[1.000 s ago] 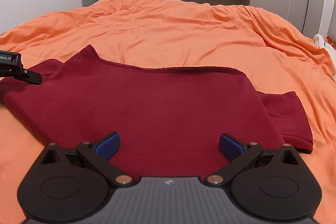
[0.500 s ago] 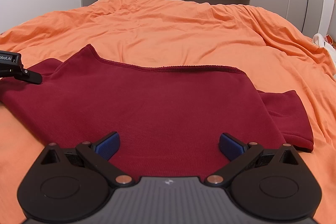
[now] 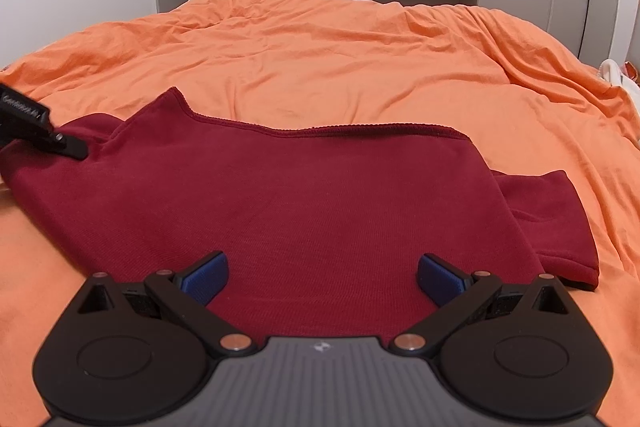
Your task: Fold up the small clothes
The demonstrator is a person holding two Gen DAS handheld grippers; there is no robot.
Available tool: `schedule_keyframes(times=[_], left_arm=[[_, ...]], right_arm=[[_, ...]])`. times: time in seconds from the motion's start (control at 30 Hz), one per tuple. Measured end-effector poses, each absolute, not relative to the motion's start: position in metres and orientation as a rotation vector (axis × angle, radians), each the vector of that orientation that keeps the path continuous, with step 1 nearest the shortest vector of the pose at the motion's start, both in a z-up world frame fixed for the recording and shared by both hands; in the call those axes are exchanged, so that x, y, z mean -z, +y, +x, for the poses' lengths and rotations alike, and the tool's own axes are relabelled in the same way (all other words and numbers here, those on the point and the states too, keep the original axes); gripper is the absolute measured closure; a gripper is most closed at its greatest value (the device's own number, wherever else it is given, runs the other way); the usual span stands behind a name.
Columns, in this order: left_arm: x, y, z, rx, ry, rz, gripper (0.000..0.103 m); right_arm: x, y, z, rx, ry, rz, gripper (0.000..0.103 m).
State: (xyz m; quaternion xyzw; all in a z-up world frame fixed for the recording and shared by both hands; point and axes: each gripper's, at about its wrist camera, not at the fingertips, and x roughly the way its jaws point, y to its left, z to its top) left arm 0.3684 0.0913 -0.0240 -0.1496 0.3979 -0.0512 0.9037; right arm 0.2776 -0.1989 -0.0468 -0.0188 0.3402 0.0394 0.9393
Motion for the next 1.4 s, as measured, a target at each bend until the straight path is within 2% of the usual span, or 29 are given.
schedule_keyframes(times=[0.23, 0.5, 0.73, 0.9, 1.0, 1.07, 1.13, 1.3, 1.37, 1.4], left_arm=[[-0.023, 0.035, 0.387, 0.231, 0.743, -0.163, 0.085], [-0.055, -0.090, 0.381, 0.519, 0.677, 0.021, 0.085], [-0.014, -0.186, 0.352, 0.700, 0.761, 0.119, 0.084], [0.016, -0.197, 0.345, 0.703, 0.834, 0.136, 0.081], [0.018, -0.190, 0.349, 0.720, 0.846, 0.095, 0.068], [0.014, -0.184, 0.347, 0.752, 0.845, 0.065, 0.044], [0.008, -0.181, 0.341, 0.771, 0.806, 0.070, 0.031], [-0.003, -0.180, 0.333, 0.776, 0.770, 0.090, 0.026], [-0.008, -0.167, 0.331, 0.753, 0.759, 0.054, 0.012], [-0.010, -0.159, 0.330, 0.723, 0.751, 0.036, 0.009]], right_arm=[[0.018, -0.231, 0.262, -0.087, 0.651, 0.018, 0.000], [-0.009, -0.306, 0.221, 0.057, 0.621, 0.113, 0.000], [-0.006, -0.367, 0.184, 0.217, 0.641, 0.184, 0.000], [0.000, -0.388, 0.169, 0.258, 0.648, 0.220, 0.000], [0.004, -0.396, 0.171, 0.256, 0.651, 0.240, 0.000], [0.006, -0.400, 0.177, 0.251, 0.655, 0.255, 0.000], [0.007, -0.401, 0.180, 0.247, 0.655, 0.267, 0.000], [0.008, -0.403, 0.183, 0.239, 0.647, 0.278, 0.000], [0.008, -0.405, 0.187, 0.213, 0.640, 0.294, 0.000], [0.007, -0.406, 0.189, 0.195, 0.634, 0.308, 0.000]])
